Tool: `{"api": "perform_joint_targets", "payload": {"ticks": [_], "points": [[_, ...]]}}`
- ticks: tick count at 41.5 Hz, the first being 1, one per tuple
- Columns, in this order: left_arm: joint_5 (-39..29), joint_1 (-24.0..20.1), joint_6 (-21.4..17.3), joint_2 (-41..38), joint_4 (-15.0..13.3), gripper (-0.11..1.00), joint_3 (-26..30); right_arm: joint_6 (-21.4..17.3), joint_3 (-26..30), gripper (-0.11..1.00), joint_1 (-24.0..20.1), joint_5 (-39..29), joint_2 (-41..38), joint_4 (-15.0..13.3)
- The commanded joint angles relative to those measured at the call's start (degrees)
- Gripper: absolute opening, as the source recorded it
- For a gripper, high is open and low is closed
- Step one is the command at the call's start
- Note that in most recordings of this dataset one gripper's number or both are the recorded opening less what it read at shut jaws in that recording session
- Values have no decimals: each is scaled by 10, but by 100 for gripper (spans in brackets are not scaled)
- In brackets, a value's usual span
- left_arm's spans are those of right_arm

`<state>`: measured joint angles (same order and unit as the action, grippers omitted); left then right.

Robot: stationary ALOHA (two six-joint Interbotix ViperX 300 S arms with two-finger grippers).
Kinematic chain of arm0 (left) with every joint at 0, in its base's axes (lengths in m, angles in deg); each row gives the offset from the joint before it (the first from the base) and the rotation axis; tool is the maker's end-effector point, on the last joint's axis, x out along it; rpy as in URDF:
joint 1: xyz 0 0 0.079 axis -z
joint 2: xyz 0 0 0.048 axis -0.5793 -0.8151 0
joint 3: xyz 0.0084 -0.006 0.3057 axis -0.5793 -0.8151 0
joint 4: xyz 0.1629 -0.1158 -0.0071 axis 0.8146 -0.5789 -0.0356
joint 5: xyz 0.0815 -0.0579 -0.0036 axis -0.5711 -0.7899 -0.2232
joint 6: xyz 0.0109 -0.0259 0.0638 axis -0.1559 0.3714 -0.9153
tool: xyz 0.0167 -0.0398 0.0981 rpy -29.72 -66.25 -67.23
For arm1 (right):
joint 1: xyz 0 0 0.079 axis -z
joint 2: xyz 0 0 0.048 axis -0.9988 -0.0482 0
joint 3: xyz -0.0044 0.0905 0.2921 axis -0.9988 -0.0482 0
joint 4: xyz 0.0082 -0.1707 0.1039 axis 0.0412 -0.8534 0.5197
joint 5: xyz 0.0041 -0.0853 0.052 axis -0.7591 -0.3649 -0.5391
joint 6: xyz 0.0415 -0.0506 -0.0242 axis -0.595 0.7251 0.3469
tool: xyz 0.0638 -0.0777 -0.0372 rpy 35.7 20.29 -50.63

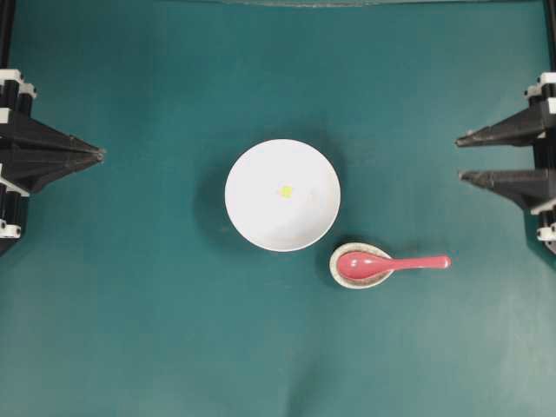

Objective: Scoop the yellow hexagonal prism block from the bowl with a spoon using the right arm.
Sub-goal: 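Move the right gripper toward the red spoon handle in the spoon rest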

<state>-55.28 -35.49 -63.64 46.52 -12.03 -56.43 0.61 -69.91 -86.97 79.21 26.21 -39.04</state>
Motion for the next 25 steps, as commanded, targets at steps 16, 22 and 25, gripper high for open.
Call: {"api": "perform_joint_targets", "payload": {"ticks": [16,22,25], "points": [[4,-1,-3,-5,2,1,11,-5,-14,57,-22,60,-82,14],[2,-1,-3,-5,2,1,11,-5,-38,57,-47,146,-148,28],[0,-1,-3,-5,2,1,11,-5,-50,57,-57,195,-183,38]]}}
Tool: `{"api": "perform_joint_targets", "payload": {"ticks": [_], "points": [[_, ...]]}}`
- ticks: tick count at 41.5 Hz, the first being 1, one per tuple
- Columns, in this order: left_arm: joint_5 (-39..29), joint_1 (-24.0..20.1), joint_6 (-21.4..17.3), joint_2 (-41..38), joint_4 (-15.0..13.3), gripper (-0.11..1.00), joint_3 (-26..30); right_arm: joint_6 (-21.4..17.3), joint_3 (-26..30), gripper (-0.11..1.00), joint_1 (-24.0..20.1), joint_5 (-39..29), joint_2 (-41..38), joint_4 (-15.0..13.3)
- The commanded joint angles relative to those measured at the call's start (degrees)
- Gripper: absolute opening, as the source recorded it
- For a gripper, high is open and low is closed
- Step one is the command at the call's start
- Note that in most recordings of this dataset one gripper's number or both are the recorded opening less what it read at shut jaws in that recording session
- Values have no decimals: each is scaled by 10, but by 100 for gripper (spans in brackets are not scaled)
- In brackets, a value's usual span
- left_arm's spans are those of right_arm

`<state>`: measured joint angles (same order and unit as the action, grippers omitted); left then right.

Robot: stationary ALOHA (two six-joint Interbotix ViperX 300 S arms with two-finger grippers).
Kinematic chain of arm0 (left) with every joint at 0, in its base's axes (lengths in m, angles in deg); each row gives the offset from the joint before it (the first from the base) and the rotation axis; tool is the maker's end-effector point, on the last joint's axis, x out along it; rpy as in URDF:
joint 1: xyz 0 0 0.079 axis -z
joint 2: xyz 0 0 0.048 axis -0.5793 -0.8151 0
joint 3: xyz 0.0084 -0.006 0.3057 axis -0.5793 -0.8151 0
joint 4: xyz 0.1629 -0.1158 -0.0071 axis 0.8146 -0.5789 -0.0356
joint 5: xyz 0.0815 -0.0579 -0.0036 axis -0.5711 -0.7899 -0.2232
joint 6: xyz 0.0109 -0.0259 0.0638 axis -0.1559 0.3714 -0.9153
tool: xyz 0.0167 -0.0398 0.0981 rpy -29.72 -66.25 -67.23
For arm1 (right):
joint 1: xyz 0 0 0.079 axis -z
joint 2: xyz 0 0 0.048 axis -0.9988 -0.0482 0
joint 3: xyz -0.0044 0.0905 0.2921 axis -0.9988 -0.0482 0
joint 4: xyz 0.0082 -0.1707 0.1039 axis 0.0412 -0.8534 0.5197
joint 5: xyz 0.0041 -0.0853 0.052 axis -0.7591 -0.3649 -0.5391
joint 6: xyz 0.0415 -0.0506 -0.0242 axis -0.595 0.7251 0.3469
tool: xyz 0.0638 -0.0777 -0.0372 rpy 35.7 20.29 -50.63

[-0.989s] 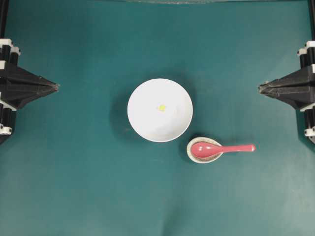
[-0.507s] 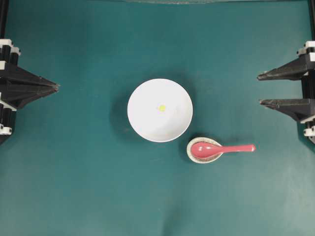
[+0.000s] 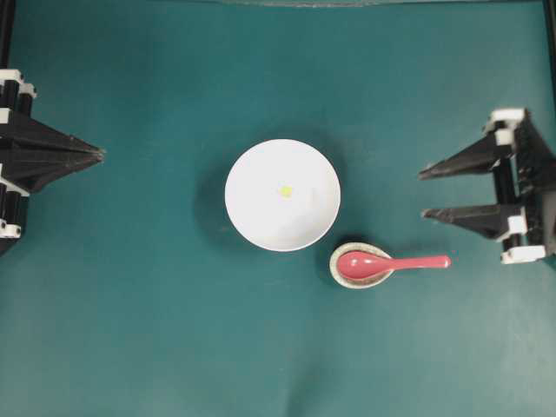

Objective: Scoop the yellow hexagonal prism block from the bowl with a spoon using the right arm.
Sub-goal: 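Move the right gripper toward the red spoon handle in the spoon rest, then close the right gripper on the red spoon handle and lift it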

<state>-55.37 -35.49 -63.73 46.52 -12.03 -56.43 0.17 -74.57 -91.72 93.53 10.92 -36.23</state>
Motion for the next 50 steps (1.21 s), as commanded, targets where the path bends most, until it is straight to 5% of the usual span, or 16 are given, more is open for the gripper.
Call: {"api": "perform_joint_targets", "payload": {"ticks": [1,16,33,50], "points": [[0,-1,-2,-5,2,1,11,-1,-8,57,-13,72,-45,15],[-7,-1,-3,-5,3,1,10,-1,-33,57,-88,218,-230,110],[-17,-1,-3,-7,3,1,10,-1,-50,57,-207,322,-356,222],[-17,-1,-3,-7,3,1,9,-4,-50,53,-229,321,-414,240]]}}
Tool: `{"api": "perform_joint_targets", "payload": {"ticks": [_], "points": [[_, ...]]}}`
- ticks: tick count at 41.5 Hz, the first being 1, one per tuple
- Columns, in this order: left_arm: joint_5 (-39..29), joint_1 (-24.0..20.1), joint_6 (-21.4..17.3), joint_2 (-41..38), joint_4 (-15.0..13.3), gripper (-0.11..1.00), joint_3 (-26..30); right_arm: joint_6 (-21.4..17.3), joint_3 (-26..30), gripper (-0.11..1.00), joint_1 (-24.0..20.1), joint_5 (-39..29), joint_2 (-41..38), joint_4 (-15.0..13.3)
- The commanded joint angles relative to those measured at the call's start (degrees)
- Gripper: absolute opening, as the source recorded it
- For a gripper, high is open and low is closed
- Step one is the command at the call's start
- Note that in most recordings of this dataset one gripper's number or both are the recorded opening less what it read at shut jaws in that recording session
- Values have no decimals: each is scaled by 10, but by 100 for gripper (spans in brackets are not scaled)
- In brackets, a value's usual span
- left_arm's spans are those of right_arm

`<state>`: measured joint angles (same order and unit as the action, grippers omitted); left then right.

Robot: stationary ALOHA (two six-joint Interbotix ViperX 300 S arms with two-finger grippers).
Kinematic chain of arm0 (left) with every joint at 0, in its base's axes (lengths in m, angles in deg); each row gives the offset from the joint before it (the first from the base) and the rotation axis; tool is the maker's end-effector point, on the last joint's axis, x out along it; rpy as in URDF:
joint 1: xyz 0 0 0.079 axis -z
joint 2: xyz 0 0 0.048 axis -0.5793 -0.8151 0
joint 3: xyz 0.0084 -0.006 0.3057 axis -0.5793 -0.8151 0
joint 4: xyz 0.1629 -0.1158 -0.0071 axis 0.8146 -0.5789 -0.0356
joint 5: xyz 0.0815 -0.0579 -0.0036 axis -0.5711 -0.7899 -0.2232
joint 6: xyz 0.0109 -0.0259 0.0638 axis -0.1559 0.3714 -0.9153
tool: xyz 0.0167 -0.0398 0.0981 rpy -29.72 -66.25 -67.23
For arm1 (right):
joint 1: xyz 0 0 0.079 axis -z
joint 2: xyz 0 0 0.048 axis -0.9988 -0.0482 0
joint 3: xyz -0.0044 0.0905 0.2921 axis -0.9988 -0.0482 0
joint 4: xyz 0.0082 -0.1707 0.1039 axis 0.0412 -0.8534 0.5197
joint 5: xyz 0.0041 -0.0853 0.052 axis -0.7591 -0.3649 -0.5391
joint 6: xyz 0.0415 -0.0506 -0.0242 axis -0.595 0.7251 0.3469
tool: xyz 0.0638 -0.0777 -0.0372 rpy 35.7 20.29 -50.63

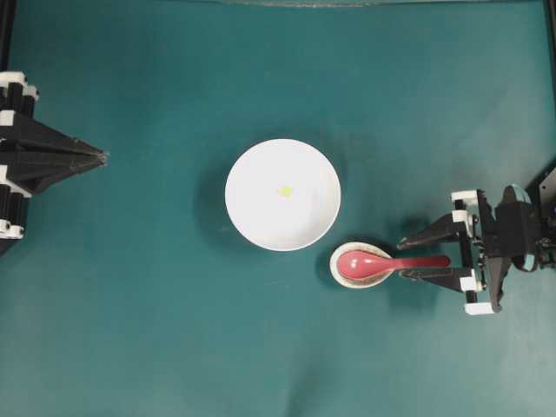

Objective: Scoop the yellow hexagonal prism block from the bowl with a spoon using the right arm.
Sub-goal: 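Close the right gripper on the red spoon handle and lift it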

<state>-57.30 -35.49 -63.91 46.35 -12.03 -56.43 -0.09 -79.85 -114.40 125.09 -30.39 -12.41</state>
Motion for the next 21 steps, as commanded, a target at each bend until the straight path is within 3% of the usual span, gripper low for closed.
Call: {"api": "perform_joint_targets", "payload": {"ticks": [1,21], "points": [[3,-1,-1,-5,3,1,9,-3,3,53,-3,4,-3,2],[2,-1,-2,-5,3,1,9,-19,4,53,-6,4,-40,2]]}}
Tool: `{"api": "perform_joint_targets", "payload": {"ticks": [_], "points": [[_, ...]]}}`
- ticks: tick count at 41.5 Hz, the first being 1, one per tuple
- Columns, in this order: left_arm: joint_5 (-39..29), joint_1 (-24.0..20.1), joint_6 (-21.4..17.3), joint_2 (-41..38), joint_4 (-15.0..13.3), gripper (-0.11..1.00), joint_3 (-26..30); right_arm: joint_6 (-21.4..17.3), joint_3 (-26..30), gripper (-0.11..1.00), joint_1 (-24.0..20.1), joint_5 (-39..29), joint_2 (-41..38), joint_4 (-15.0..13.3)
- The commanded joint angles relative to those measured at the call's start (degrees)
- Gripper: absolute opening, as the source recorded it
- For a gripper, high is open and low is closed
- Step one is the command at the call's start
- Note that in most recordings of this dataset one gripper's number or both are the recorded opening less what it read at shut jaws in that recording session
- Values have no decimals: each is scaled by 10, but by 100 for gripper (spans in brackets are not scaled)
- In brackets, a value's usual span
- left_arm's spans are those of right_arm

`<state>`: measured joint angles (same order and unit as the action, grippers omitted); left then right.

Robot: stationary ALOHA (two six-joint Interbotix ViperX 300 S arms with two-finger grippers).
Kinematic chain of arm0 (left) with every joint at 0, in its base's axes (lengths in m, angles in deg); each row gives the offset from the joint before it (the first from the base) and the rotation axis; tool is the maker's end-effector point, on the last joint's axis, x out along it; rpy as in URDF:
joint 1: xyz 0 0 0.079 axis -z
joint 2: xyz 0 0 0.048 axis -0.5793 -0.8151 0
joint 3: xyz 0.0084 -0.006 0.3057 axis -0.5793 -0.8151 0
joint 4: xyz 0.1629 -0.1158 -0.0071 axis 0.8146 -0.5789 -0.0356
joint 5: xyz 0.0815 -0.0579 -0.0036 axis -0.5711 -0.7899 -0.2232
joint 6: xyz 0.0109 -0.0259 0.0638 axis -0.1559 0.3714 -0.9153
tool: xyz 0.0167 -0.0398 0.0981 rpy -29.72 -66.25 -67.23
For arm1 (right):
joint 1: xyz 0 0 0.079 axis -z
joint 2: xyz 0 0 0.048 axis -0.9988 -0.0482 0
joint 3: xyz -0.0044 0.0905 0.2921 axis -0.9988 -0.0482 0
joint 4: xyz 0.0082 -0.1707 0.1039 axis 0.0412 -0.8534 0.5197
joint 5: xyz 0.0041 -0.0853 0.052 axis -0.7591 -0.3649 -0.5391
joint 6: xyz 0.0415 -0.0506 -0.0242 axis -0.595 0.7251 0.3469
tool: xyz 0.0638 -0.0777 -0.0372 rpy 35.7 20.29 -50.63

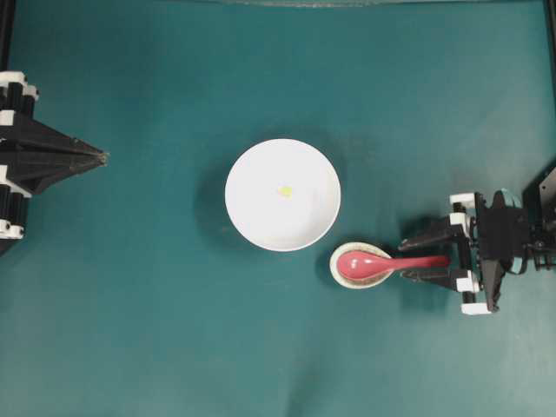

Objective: Scoop the yellow hexagonal prism block from the bowl with a spoon using the right arm.
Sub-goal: 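Close the right gripper on the red spoon handle and lift it, then carry the spoon over the white bowl and lower its bowl inside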

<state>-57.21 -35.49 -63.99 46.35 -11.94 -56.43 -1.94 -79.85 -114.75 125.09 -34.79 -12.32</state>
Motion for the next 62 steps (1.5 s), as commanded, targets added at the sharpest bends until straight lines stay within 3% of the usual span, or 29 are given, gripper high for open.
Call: {"api": "perform_joint_targets", "payload": {"ticks": [1,15,18,24,52,56,62], "points": [[1,-1,-1,-5,2,1,9,-1,4,53,-3,4,3,1],[0,-1,-1,-5,2,1,9,-1,4,51,-4,-4,3,0],[0,-1,-1,-5,2,1,9,-1,5,45,-6,-7,3,0],[-1,-1,-1,-5,2,1,9,-1,5,23,-8,-6,4,0],[-10,-1,-1,-5,2,1,9,2,4,23,-4,-13,61,1],[-6,-1,-1,-5,2,1,10,4,4,23,5,-37,89,1],[-8,-1,0,-5,2,1,9,11,17,23,35,-132,150,0]]}}
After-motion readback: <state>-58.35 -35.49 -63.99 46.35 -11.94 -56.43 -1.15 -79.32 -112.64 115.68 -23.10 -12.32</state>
